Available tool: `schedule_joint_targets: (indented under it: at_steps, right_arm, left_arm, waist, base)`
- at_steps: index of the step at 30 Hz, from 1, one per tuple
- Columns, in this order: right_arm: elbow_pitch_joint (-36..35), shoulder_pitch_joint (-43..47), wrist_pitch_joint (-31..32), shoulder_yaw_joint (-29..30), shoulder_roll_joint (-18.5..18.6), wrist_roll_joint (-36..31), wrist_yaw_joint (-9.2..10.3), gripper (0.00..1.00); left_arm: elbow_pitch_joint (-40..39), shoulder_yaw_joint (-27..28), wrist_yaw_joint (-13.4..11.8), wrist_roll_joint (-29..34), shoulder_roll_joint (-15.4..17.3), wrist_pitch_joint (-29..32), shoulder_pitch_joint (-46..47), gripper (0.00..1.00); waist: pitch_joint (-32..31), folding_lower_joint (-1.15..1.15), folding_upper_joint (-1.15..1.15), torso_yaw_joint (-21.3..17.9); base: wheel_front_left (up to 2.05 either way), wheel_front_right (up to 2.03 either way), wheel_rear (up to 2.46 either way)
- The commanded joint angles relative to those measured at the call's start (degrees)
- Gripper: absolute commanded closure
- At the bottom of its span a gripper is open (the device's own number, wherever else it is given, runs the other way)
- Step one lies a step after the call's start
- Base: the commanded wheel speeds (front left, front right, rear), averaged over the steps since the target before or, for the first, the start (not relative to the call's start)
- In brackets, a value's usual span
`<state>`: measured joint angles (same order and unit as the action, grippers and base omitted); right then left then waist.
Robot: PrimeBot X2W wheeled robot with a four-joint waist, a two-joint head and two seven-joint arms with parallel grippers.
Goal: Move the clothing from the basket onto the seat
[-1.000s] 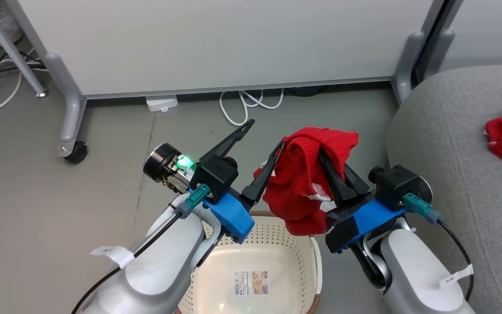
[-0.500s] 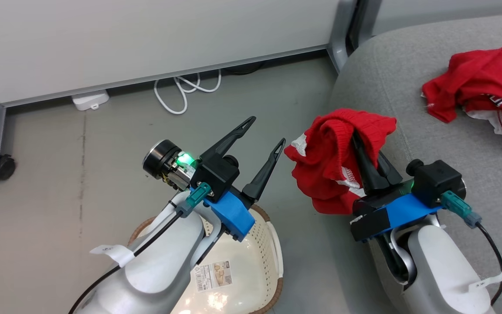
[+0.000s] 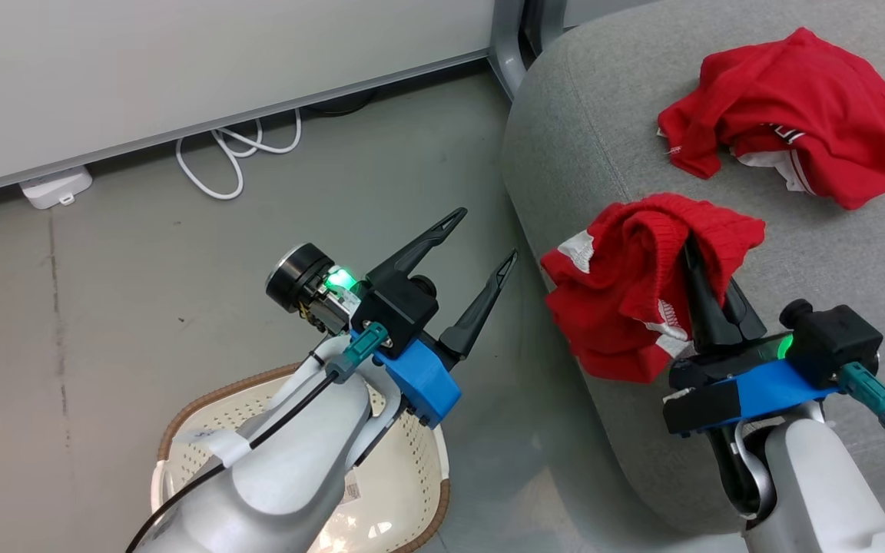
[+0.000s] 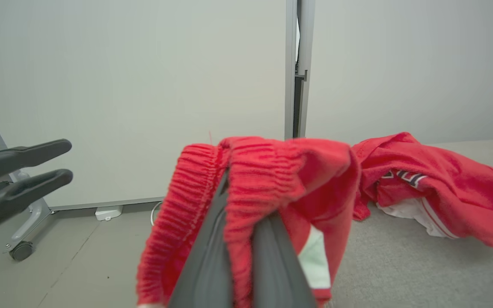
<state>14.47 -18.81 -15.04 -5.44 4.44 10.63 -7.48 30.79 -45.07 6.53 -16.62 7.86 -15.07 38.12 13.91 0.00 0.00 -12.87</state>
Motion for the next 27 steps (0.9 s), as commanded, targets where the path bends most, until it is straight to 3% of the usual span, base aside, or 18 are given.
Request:
schedule_joint_targets:
  at_steps: [1, 16, 27]
  right_arm:
    - [-0.4, 0.6, -0.2, 0.1, -0.1, -0.1, -0.03, 1.00]
    - [-3.0, -1.3, -0.2, 1.3, -0.4, -1.1, -0.03, 1.00]
    - [-8.3, -20.0, -0.2, 10.2, 2.2, -1.3, -0.03, 1.00]
  left_arm:
    - [0.1, 0.1, 0.1, 0.3, 0.1, -0.1, 0.9, 0.00]
    - [-0.5, -0.1, 0.1, 0.4, 0.0, -0.1, 1.1, 0.00]
    - [-2.7, -0.3, -0.5, 2.8, 0.7, 0.0, 5.9, 0.00]
  waist:
    - [0.1, 0.00, 0.00, -0.3]
    - [0.9, 0.00, 0.00, 0.1]
    - [10.9, 0.00, 0.00, 2.9]
  base:
    - [0.00, 0.00, 0.00]
    - [0.00, 0.00, 0.00]
    - [0.00, 0.00, 0.00]
